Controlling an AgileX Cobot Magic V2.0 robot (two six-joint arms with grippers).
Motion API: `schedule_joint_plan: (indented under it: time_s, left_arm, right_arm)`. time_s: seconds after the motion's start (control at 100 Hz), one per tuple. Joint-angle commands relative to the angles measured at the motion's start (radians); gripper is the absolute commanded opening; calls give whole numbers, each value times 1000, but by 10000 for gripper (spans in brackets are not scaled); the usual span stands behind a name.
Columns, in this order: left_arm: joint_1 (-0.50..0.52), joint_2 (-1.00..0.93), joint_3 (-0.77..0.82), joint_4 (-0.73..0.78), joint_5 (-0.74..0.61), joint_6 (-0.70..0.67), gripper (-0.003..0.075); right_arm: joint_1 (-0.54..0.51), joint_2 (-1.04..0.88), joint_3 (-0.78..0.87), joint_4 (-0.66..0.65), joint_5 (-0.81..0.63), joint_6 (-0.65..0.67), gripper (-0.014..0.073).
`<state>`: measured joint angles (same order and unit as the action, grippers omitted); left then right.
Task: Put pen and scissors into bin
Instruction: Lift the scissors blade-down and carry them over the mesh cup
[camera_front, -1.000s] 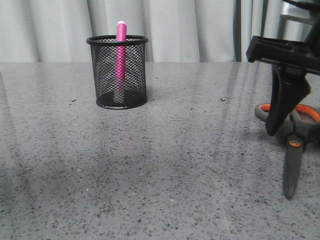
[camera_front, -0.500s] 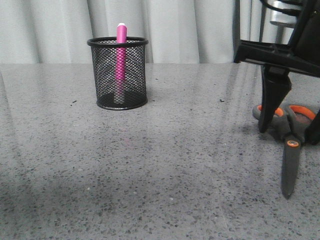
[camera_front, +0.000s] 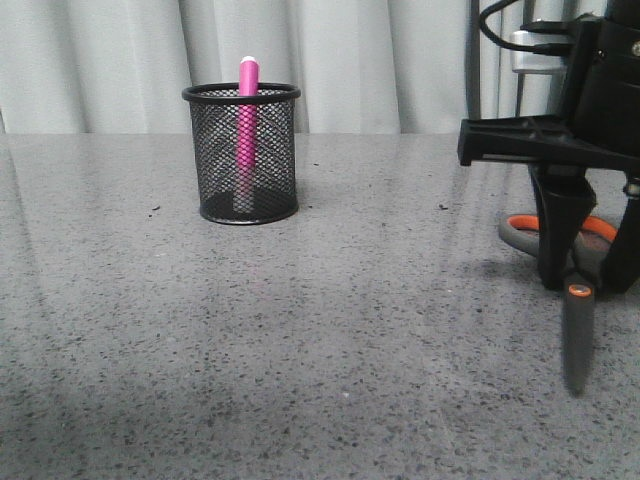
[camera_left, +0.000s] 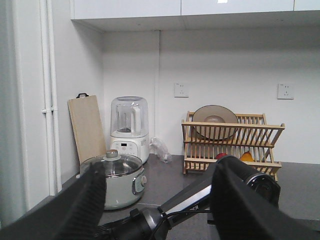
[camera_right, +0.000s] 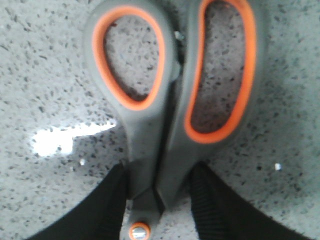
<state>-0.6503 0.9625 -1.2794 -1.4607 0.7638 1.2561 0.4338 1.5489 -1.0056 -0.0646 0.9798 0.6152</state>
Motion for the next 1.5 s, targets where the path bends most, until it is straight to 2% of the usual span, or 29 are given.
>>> schedule_joint_plan:
  time_s: [0.0,0.14,0.28,0.45,0.58,0.73,0.93,1.07,1.17,1.37,1.49]
  left_arm:
    - [-9,-10,-30,-47,-11,-10,410]
    - [-9,-10,-30,-47,18,-12,410]
    - [-9,-10,-30,-47,39,-14,409]
    - [-9,-38,-30,-43,38,-13,391]
    - [-7,-99,-30,-36,38,-13,342]
    - [-7,-153,-30,-9,-71,-13,326]
    - [-7,-200,-30,84,-134,-13,326]
    - [-7,-215,-30,156,-119,-16,326]
    - [-7,-233,-26,209,-119,-62,326]
    - [-7,-269,-7,340,-119,-175,326]
    - [-7,-281,4,379,-121,-191,326]
  right_arm:
    - [-19,95,60,-111,109,-1,185]
    - [-19,95,60,-144,102,-38,-75]
    - [-19,80,11,-191,90,-56,-70]
    - [0,-53,-179,-209,3,-74,-70]
    - [78,-155,-330,-221,-95,-78,-70]
    - [172,-153,-477,-255,-246,-92,-70]
    - [224,-69,-487,-318,-693,-92,-70]
    - [224,34,-487,-428,-926,-92,-70]
    - [221,93,-487,-475,-1023,-92,-70]
    - [188,166,-479,-485,-1077,-92,-70]
    - [158,186,-441,-493,-1210,-92,-69]
